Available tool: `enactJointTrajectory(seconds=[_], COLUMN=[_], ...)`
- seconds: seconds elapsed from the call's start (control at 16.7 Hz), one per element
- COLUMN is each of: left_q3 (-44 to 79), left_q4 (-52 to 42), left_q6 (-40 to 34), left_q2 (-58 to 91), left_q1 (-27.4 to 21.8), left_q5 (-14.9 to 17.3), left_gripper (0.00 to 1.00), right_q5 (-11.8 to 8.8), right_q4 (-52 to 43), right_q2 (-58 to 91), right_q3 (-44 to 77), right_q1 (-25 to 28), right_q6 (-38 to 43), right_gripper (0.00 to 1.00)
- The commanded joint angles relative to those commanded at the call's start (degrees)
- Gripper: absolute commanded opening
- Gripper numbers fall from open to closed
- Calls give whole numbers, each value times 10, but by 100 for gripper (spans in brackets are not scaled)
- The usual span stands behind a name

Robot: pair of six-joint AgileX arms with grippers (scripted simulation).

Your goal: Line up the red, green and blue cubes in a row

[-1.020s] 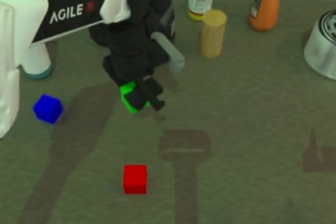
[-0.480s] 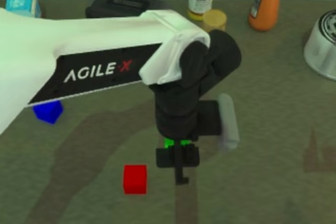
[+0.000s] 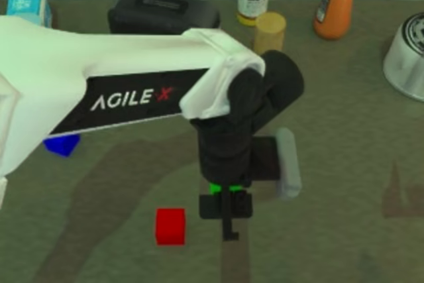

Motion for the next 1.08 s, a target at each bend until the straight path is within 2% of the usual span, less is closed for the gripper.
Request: enactJointTrajectory(seconds=[0.3,0.6,1.08], left_q3=[-52,-57,-57], left_q4=[93,100,100], left_q6=[1,1,1], left_q2=[38,42,42], left_q1=[-2,-2,-2], left_q5=[0,0,0], left_gripper=[0,0,60], right_q5=[0,0,0], right_q4=[0,0,0], right_q2=[0,0,0], right_q3=[0,0,0], right_q1=[0,0,0], right_q6=[0,0,0], right_gripper=[100,100,100])
